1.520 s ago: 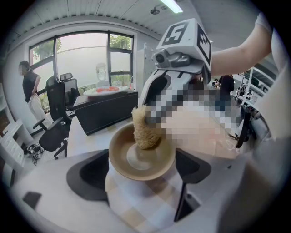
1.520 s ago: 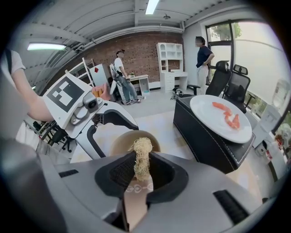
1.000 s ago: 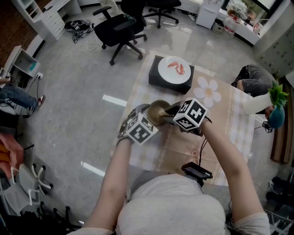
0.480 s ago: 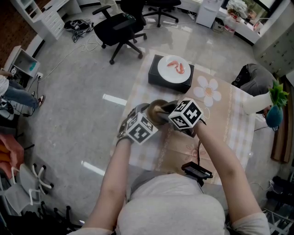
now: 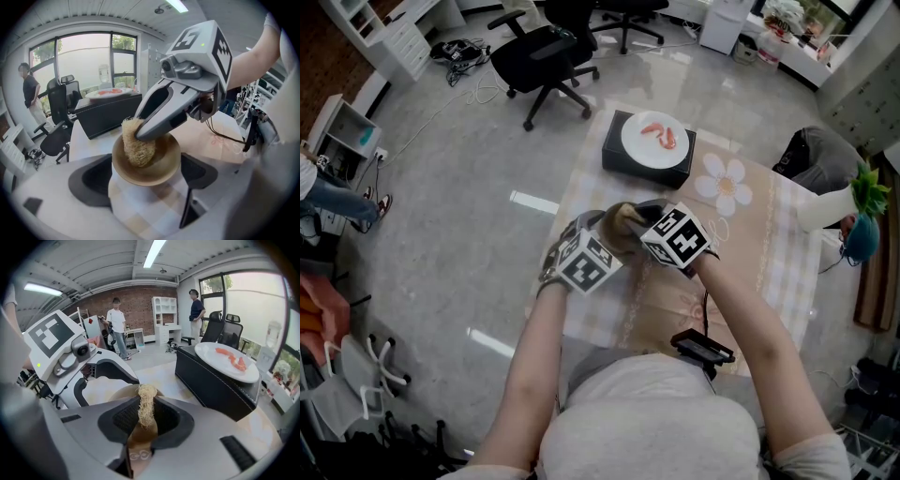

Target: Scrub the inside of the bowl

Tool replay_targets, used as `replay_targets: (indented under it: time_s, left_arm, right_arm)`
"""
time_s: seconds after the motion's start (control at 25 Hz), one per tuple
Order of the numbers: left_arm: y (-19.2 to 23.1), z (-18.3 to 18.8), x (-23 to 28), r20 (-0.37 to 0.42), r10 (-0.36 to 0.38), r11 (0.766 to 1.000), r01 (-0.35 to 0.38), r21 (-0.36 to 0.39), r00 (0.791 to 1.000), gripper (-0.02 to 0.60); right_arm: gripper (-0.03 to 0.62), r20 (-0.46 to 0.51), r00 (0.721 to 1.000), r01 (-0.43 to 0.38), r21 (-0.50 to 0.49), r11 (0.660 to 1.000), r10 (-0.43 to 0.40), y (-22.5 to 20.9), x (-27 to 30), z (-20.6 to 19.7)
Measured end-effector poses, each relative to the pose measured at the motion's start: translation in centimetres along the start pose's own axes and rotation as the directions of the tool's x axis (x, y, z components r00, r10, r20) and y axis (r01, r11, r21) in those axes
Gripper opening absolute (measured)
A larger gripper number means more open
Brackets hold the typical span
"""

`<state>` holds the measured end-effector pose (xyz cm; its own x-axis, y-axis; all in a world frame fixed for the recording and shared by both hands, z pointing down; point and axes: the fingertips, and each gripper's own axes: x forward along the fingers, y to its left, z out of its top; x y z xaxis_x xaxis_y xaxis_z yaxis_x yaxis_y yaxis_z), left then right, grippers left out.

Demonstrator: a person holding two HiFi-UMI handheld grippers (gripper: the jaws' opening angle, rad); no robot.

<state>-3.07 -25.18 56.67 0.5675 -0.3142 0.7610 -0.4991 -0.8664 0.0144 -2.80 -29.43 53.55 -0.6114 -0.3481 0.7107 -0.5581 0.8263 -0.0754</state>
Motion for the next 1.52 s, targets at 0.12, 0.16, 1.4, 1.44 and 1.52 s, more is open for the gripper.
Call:
replay_targets:
  time_s: [0.12,0.16,1.4,1.44,1.52]
  left_arm:
    - [0.0,-0.1,0.0,-0.001,0.000,1.000,0.000,0.000,1.000,0.436]
    - [0.0,-0.1,0.1,0.000,0.000,1.000,0.000,0.000,1.000,0.436]
    - [0.0,0.0,0.0,-0.001,-0.005,1.000,0.005,0.003,1.000,0.436]
    - [-0.1,0.0,0.0,-0.002,-0.005,1.000,0.005,0.003,1.000,0.436]
    - [-0.1,0.0,0.0,-0.002,-0.005,1.000,0.005,0.003,1.000,0.436]
  right_arm:
    - [0.083,-0.013,1.000,0.023,-0.028,0.999,-0.024,-0.2,-0.1,-0.1]
    - [0.083,-0.019,0.999,0.030,-0.041,0.999,-0.030,-0.2,-0.2,-0.2]
    - [0.084,0.033,0.983,-0.182,0.110,0.977,0.179,3.4,-0.3,0.0]
    - [0.084,0.049,0.985,-0.172,0.124,0.977,0.167,3.2,-0.2,0.2]
    - [0.084,0.075,0.988,-0.148,0.154,0.977,0.137,2.6,0.1,0.7]
